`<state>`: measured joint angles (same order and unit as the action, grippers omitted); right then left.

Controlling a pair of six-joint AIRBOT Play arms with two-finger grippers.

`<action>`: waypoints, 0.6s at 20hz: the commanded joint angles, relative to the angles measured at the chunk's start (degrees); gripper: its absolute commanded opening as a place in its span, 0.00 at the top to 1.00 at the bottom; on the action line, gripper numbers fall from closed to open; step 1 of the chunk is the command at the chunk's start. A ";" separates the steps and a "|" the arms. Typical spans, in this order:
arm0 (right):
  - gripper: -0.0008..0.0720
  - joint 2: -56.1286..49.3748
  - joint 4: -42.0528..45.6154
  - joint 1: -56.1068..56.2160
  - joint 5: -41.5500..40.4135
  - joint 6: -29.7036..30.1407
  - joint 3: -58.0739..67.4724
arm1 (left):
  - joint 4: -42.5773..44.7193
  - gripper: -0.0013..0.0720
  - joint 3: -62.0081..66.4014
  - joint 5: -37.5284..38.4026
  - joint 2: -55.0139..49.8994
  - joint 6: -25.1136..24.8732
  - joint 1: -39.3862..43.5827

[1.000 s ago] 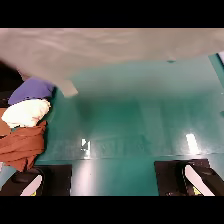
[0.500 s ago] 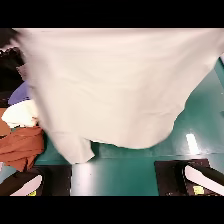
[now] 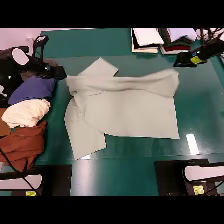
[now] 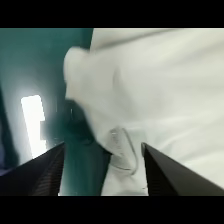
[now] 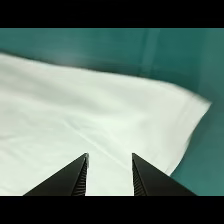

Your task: Fold the shirts.

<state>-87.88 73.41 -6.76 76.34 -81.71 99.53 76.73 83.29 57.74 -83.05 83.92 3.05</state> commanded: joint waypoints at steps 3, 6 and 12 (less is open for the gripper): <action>0.54 1.70 -4.92 -1.16 4.44 1.88 -1.31 | -0.09 0.22 -5.90 12.20 4.96 -0.02 -9.01; 0.54 9.90 -5.05 -0.81 3.78 1.90 -13.86 | -0.70 0.22 -22.91 9.55 13.16 0.00 -10.21; 0.54 19.85 -8.83 1.07 0.11 1.88 -29.46 | -11.28 0.22 -44.76 -1.92 17.00 -1.92 -4.46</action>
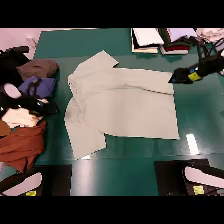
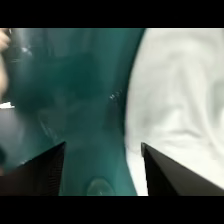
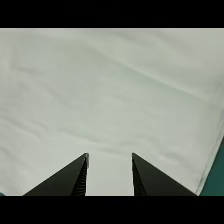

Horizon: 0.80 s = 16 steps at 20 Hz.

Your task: Fold the shirts.

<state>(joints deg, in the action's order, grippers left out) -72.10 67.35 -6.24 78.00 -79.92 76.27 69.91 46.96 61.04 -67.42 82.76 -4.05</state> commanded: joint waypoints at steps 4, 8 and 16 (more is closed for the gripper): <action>0.54 7.37 -4.39 0.24 -3.13 0.09 -9.55 | -6.34 0.23 -11.15 -11.41 1.29 0.20 9.33; 0.54 11.34 -4.20 -5.03 -0.85 0.52 -13.75 | -6.05 0.95 -8.50 -9.05 1.31 0.92 9.84; 0.24 16.85 5.09 -31.67 5.99 2.51 -39.47 | -5.22 0.95 -1.25 -5.49 6.64 -0.74 9.86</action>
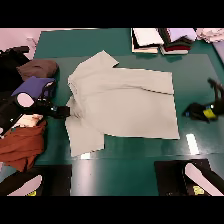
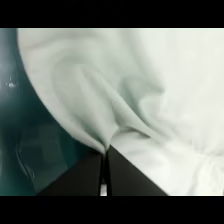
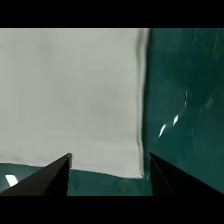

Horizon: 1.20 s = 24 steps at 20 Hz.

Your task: Fold the shirts.

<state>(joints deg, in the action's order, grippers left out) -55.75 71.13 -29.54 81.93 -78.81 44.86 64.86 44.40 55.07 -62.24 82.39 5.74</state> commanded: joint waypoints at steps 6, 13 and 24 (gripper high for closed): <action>0.38 -6.16 -1.60 -4.46 -3.74 2.38 -14.60 | -0.20 0.95 1.31 0.50 1.46 -0.33 0.07; 0.97 -8.96 -5.11 11.52 -5.68 2.43 -6.86 | 0.07 0.95 2.49 2.05 2.64 -0.07 0.04; 0.97 9.79 -5.05 15.89 -5.90 1.64 51.19 | 9.40 0.95 55.45 2.10 23.32 5.81 0.07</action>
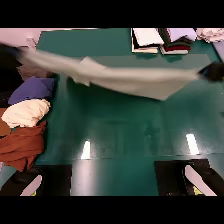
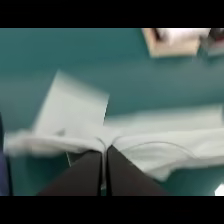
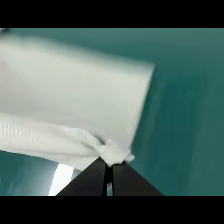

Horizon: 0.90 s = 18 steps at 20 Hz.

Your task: Fold the shirts.

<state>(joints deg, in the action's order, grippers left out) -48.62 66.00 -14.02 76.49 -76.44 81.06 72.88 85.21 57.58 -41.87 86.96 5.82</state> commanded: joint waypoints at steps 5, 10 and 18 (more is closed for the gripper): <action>0.97 2.60 2.56 0.37 -0.22 -4.09 34.23 | 1.73 0.95 30.58 -2.03 2.93 1.31 -0.02; 0.97 0.63 6.05 0.37 4.07 -5.64 36.68 | 6.86 0.95 30.60 8.83 -2.80 3.17 -0.02; 0.97 -18.05 6.16 0.37 14.45 -6.69 22.84 | 6.43 0.95 10.36 15.15 -27.06 3.04 -0.02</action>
<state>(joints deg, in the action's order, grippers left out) -60.75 71.99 -13.69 88.40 -82.87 110.63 79.18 103.18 72.40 -61.08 89.95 5.87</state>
